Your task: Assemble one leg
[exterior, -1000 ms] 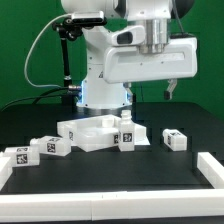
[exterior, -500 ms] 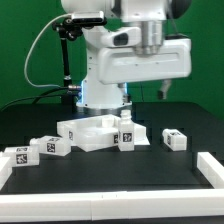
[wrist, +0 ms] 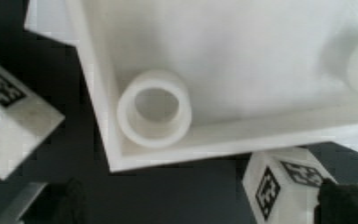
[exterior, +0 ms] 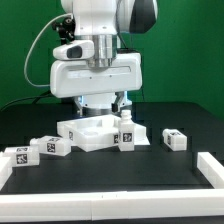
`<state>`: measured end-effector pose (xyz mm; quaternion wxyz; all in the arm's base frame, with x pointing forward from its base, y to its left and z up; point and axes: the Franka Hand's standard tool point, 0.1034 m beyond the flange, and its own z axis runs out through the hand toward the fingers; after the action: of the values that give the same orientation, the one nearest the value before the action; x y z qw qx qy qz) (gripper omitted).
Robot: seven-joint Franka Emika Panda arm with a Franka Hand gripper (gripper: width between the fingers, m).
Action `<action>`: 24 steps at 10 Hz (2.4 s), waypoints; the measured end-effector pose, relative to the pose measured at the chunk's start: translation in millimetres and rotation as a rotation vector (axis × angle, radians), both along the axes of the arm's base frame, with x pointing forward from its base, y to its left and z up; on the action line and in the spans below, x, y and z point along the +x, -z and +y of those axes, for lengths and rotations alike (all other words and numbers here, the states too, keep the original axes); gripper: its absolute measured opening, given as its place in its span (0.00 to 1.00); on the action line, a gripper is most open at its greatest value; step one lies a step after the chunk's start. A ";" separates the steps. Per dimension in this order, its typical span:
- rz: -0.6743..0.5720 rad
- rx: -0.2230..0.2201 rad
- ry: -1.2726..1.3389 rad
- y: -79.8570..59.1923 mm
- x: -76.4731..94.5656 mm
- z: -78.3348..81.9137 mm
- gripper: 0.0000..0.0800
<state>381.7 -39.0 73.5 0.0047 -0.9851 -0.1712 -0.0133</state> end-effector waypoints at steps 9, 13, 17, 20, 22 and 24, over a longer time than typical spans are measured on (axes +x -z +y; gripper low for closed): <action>0.066 -0.012 -0.091 65.6 -44.7 -67.6 0.81; 0.067 -0.009 -0.099 67.6 -41.7 -63.4 0.67; 0.067 -0.009 -0.099 67.7 -41.7 -63.3 0.27; 0.072 -0.004 -0.071 62.6 -41.1 -63.4 0.06; 0.086 0.012 0.051 45.4 -36.7 -57.5 0.06; 0.139 0.045 0.140 22.3 -38.1 -50.3 0.06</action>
Offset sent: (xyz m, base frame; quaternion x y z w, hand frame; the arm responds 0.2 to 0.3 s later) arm -0.0305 -0.0599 -0.0348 0.0274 0.0007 -0.0728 0.9970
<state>343.5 -89.3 51.2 0.0380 -0.9929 -0.1006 0.0508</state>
